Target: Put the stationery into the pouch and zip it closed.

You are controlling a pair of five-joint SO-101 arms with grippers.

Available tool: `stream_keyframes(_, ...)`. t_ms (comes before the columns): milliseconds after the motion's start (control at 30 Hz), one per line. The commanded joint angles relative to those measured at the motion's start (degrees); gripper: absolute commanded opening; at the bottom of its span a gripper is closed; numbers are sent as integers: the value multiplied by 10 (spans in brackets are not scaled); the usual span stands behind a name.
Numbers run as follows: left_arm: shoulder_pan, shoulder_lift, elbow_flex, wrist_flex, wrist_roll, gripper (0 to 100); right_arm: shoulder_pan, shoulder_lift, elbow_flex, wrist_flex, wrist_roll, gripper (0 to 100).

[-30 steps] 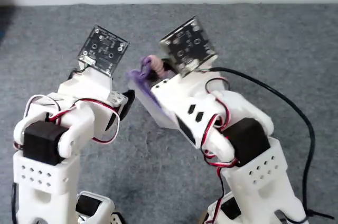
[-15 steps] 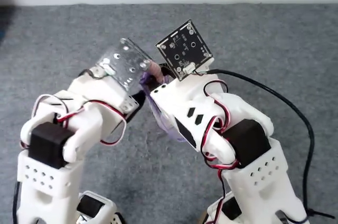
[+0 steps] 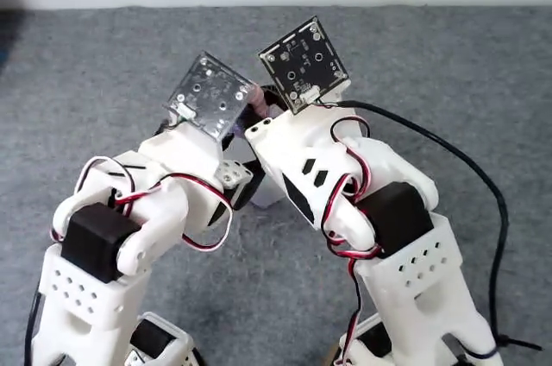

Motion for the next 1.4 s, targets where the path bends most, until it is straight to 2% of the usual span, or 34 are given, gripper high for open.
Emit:
stream_keyframes(0, 8, -6, -4, -13, 18, 173, 1, 18, 0, 29, -34, 7)
stream_keyframes(200, -46, -7, -7, -20, 20, 173, 1, 42, 2, 68, -76, 7)
stream_keyframes(367, -116, -7, -34, -19, 15, 173, 1, 31, 73, 46, -78, 7)
stream_keyframes(600, -145, -7, -45, -11, -113, 173, 0, -22, 149, -40, -4, 7)
stream_keyframes(900, -100, -6, -44, -3, -220, 173, -44, -38, 145, -51, 37, 7)
stream_keyframes(1367, 14, -6, -43, -3, -235, 173, -46, -59, 78, -50, 13, 7)
